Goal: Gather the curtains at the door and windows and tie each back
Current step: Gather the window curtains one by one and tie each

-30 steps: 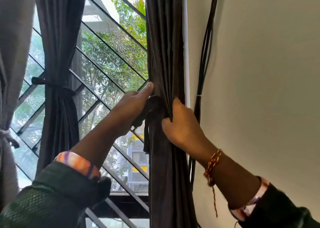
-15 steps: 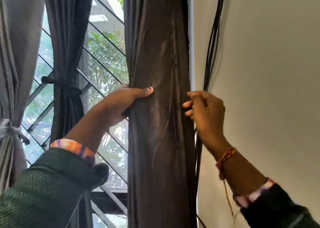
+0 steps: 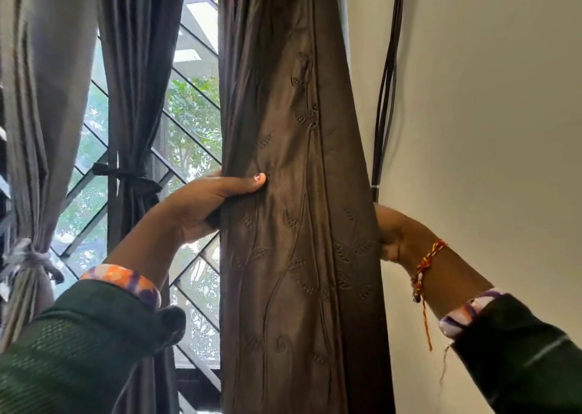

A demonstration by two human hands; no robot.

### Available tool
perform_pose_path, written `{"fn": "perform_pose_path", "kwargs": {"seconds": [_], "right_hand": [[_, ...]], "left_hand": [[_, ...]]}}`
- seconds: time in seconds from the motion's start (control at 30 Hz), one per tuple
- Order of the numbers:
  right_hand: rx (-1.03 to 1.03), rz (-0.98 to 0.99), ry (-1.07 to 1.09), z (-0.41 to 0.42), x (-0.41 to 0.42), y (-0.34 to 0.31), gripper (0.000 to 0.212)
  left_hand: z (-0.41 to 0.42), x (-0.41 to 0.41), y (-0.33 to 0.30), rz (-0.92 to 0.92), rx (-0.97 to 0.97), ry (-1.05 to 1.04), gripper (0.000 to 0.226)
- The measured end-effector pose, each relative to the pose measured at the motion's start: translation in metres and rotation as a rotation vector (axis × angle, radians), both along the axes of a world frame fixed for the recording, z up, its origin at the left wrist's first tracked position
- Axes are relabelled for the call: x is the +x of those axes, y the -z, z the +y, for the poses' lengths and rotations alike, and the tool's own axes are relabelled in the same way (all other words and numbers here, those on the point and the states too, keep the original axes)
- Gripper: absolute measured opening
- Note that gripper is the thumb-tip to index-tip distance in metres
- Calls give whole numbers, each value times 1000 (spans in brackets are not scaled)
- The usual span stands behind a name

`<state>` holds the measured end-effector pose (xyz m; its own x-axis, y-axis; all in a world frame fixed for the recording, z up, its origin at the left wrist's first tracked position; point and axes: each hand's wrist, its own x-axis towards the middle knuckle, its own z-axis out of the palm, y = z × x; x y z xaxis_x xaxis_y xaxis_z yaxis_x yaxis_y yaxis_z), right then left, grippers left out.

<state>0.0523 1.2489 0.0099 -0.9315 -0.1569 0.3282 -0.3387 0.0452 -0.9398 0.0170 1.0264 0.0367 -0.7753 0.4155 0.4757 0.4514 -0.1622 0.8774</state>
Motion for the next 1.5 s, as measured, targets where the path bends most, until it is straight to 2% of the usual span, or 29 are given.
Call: {"fn": "perform_pose_path", "kwargs": {"seconds": [0.07, 0.13, 0.23, 0.3, 0.43, 0.53, 0.73, 0.83, 0.93, 1.03, 1.17, 1.27, 1.37, 1.5], "right_hand": [[183, 51, 60, 3, 6, -8, 9], [331, 93, 144, 11, 12, -18, 12], [524, 211, 393, 20, 25, -26, 16], [525, 333, 518, 19, 33, -28, 7], [566, 679, 780, 3, 43, -24, 11], [657, 871, 904, -14, 44, -19, 11], [711, 1163, 874, -51, 33, -6, 13], [748, 1215, 695, -71, 27, -6, 20], [851, 1243, 556, -81, 21, -13, 29], [902, 1263, 621, -82, 14, -24, 27], [1050, 1299, 688, -79, 8, -32, 23], [1093, 1281, 698, -77, 4, -34, 25], [1031, 1243, 687, -76, 0, -35, 26], [969, 1167, 668, -76, 1, -39, 22]], "left_hand": [[-6, -4, -1, 8, -28, -56, 27], [-10, -10, -2, 25, -88, -162, 39], [-4, -17, 0, 91, -150, -372, 35], [6, -21, 2, 187, -187, -553, 33], [25, -13, 5, 455, -518, -1032, 47], [37, 0, 8, 562, -641, -1205, 43], [48, 13, 9, 705, -912, -1311, 49], [48, 24, 9, 775, -1038, -1293, 38], [42, 34, 8, 820, -1065, -1235, 31], [32, 33, 5, 718, -968, -1088, 30], [11, 19, 9, 423, -466, -483, 18], [-5, 6, 18, 362, -215, -163, 24], [-13, -5, 26, 454, -17, -104, 34], [-7, -14, 32, 572, 182, -245, 16]]}}
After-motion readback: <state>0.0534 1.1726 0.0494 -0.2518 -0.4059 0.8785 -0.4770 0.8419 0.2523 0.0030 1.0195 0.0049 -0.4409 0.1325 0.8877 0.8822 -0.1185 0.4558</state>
